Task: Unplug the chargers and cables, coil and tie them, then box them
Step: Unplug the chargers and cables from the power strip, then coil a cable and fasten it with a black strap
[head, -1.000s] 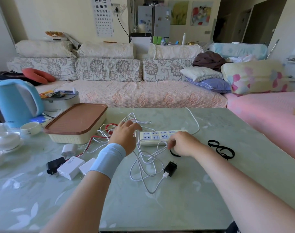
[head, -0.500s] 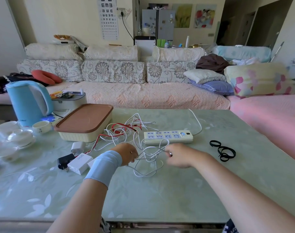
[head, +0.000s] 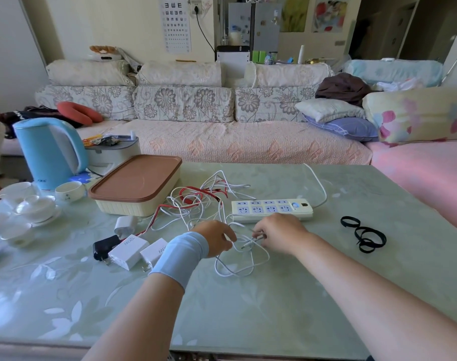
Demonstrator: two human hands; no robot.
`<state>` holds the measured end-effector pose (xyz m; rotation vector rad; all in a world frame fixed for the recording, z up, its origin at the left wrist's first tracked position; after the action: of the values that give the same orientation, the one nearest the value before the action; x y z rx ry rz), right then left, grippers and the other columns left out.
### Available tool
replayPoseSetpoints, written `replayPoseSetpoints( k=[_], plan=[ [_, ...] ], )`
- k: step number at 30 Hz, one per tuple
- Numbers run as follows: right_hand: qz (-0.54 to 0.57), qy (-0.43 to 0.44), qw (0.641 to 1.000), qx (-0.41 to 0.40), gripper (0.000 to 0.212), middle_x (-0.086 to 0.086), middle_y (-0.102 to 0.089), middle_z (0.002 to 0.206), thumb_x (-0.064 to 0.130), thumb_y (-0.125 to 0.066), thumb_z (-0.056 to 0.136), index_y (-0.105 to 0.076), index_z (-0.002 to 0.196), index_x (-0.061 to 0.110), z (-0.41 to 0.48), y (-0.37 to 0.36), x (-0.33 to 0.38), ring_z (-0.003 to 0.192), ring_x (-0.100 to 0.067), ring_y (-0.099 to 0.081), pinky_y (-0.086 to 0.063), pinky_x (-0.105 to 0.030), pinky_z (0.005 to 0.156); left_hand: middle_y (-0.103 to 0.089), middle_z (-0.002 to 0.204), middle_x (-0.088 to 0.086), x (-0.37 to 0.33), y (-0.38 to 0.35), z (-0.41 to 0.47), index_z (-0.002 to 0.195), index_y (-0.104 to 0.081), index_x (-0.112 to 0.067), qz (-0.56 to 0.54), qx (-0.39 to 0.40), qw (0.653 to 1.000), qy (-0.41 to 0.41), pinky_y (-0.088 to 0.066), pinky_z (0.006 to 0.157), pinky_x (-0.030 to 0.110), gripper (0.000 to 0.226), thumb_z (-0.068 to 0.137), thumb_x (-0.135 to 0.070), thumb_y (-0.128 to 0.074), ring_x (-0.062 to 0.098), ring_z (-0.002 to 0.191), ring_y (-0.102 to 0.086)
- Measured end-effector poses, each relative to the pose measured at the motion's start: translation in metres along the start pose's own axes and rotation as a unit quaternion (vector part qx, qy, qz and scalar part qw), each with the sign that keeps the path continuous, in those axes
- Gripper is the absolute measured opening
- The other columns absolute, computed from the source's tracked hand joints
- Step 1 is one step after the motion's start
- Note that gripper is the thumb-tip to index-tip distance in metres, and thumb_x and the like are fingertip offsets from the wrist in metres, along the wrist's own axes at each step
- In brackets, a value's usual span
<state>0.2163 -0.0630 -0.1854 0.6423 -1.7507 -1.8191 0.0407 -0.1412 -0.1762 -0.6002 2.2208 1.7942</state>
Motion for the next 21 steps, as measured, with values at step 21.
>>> replayPoseSetpoints(
  k=[21],
  plan=[
    [0.552, -0.099, 0.824, -0.085, 0.025, -0.014, -0.046, 0.053, 0.014, -0.045, 0.092, -0.043, 0.067, 0.012, -0.012, 0.06, 0.019, 0.038, -0.022, -0.042, -0.03, -0.027, 0.047, -0.068, 0.066, -0.011, -0.005, 0.025, -0.016, 0.089, -0.068, -0.025, -0.157, -0.155, 0.97, -0.101, -0.054, 0.059, 0.026, 0.014, 0.093, -0.025, -0.054, 0.009, 0.051, -0.055]
  ],
)
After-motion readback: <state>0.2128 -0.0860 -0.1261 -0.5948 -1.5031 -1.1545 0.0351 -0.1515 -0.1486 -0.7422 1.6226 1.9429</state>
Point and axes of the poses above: each hand's wrist, its own z-axis towards the middle knuckle, its own y-axis out of the back of the hand, x = y × z, the point moved 1 cm from there along z, towards the middle knuckle
